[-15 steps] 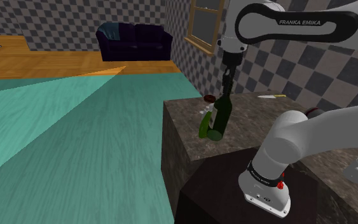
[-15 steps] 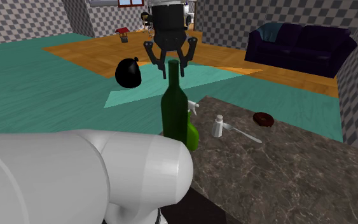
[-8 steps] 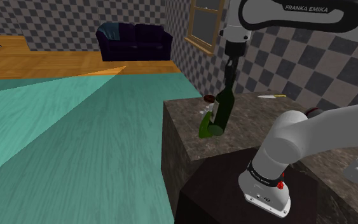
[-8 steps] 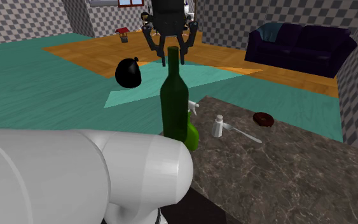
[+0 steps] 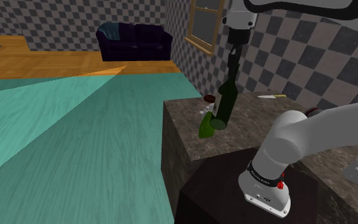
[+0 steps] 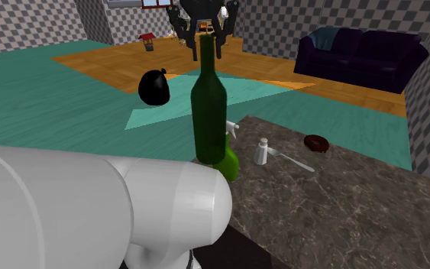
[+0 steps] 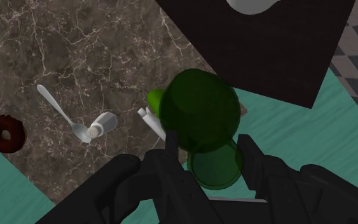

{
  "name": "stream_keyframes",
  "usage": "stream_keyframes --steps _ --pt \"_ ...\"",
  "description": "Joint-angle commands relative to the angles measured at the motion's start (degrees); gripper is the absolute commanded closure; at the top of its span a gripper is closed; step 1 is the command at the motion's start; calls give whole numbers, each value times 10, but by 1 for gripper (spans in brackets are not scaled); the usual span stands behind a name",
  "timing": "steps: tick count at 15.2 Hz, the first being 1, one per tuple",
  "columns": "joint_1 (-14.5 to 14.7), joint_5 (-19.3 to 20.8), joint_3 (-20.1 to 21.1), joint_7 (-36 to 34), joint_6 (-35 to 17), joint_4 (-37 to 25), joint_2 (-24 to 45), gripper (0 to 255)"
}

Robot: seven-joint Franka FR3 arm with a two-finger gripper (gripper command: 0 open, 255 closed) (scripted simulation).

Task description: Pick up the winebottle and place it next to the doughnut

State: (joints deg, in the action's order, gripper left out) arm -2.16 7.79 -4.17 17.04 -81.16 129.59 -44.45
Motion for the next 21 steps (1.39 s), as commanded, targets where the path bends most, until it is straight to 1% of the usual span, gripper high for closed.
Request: stream_keyframes --steps 1,21 --pt "0 0 0 3 14 -22 8 255" --pt "0 -2 6 19 152 -240 87 255"
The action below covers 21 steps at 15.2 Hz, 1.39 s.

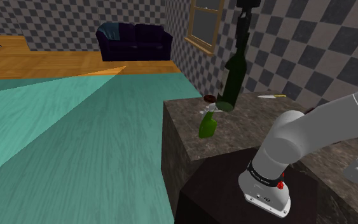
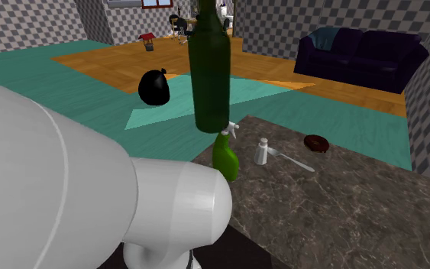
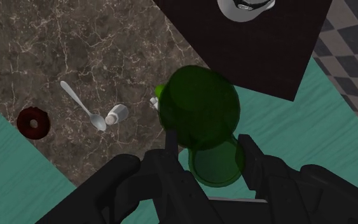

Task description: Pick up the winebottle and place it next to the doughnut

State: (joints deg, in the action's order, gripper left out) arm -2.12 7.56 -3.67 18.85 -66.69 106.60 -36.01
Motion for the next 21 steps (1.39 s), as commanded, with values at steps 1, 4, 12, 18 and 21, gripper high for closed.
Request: stream_keyframes --steps 1,4,12,18,21 --pt "0 0 1 2 15 -23 8 255" --pt "0 0 1 4 37 -61 24 255" --pt "0 1 2 14 100 -174 73 255" --pt "-1 4 3 22 153 -273 119 255" --pt "-1 5 3 28 182 -330 147 255"
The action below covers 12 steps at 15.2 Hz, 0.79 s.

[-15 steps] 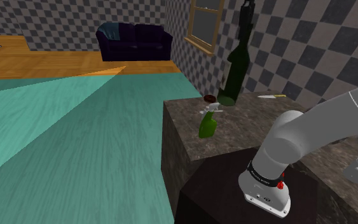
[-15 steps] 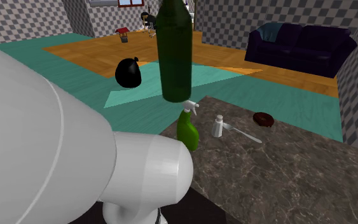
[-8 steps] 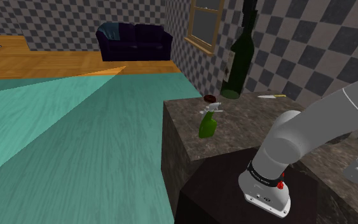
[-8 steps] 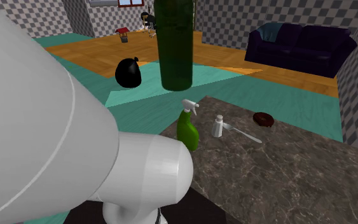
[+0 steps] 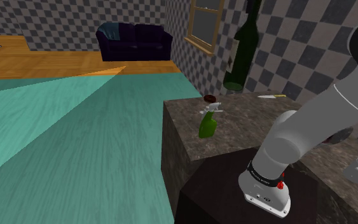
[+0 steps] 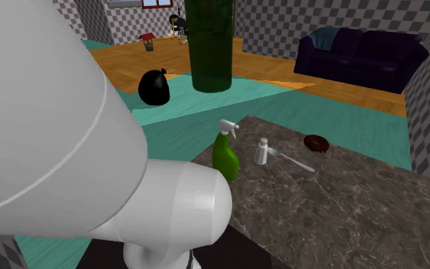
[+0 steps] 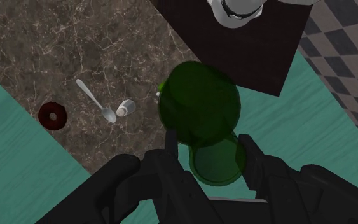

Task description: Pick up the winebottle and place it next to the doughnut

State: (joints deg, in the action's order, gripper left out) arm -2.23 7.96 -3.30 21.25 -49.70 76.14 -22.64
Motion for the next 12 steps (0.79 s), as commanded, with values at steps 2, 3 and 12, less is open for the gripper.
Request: stream_keyframes --steps 2,3,12 --pt "-2 3 -8 12 3 -24 20 255" --pt "-3 5 -14 18 -15 -6 19 255" --pt "-16 12 -69 68 -163 100 53 255"
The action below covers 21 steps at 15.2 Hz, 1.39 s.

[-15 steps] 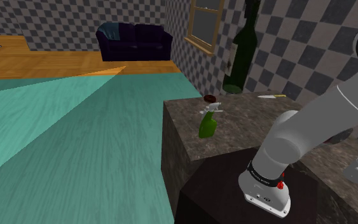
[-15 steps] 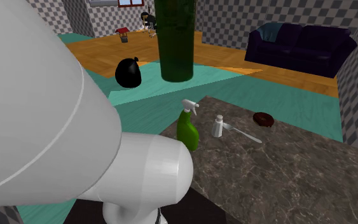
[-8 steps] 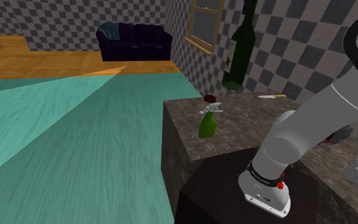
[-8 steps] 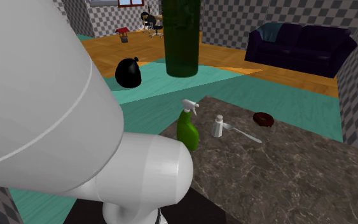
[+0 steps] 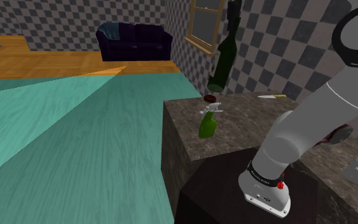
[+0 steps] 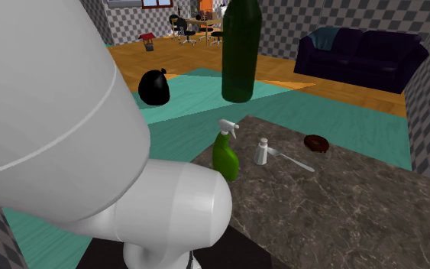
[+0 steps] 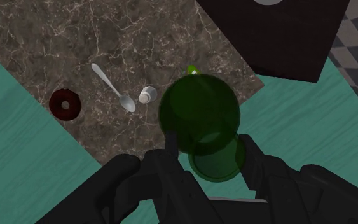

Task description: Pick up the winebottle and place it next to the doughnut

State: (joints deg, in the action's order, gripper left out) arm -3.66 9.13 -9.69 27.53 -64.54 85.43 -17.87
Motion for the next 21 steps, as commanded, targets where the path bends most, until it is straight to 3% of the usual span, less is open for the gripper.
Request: stream_keyframes --steps 1,11,21 --pt "-3 0 -11 11 -30 14 13 255" --pt "-25 -17 -63 66 -162 32 122 255" --pt "-63 -66 -96 125 -251 -42 287 255"
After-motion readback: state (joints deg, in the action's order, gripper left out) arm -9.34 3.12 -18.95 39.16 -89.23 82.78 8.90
